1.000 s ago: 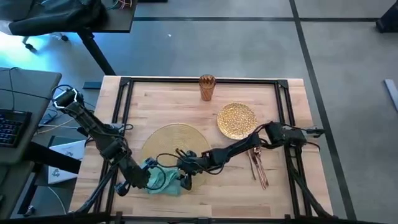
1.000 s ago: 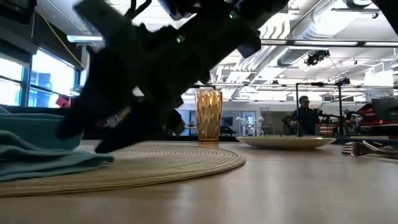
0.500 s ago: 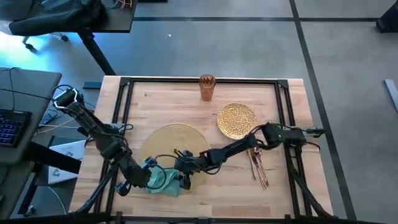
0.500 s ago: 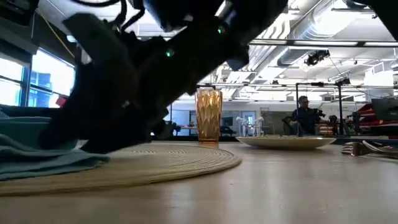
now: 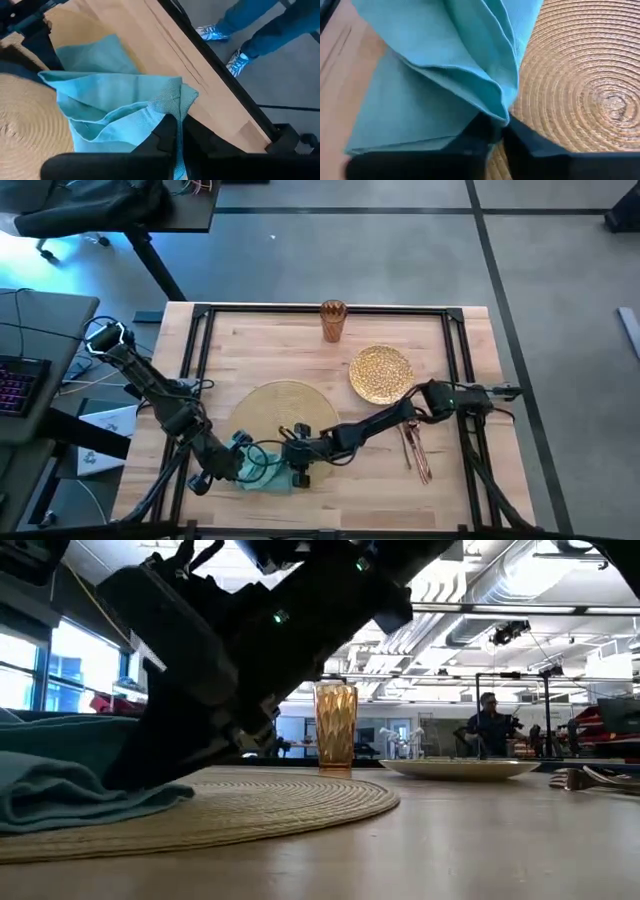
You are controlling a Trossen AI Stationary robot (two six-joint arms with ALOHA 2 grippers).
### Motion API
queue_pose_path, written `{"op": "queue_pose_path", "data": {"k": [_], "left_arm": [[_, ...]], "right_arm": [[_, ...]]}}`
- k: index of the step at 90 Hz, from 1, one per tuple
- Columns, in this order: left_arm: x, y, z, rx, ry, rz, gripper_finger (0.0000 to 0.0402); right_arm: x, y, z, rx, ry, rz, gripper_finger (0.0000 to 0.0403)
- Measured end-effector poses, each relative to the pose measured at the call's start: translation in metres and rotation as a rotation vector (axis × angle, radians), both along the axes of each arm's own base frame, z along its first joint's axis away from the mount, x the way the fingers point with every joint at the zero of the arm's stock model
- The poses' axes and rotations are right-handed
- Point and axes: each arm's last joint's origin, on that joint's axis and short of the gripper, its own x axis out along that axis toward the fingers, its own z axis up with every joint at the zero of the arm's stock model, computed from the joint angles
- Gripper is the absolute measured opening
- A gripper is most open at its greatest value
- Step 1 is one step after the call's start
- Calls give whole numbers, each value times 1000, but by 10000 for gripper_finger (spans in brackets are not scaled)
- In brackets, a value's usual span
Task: Set table place
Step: Fold the blue table napkin
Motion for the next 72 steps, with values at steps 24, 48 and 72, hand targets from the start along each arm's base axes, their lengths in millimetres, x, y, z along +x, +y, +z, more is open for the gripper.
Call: {"op": "queue_pose_path", "data": {"k": [24, 48, 72], "left_arm": [[-4, 5, 32, -24, -100, 275, 0], [-30, 44, 65, 201, -350, 624, 0], [-37, 62, 50, 303, -337, 639, 0]], "right_arm": [[-4, 7, 70, -174, 100, -30, 1], [-9, -23, 141, -638, 167, -182, 0], [-8, -65, 129, -658, 312, -227, 0]]}}
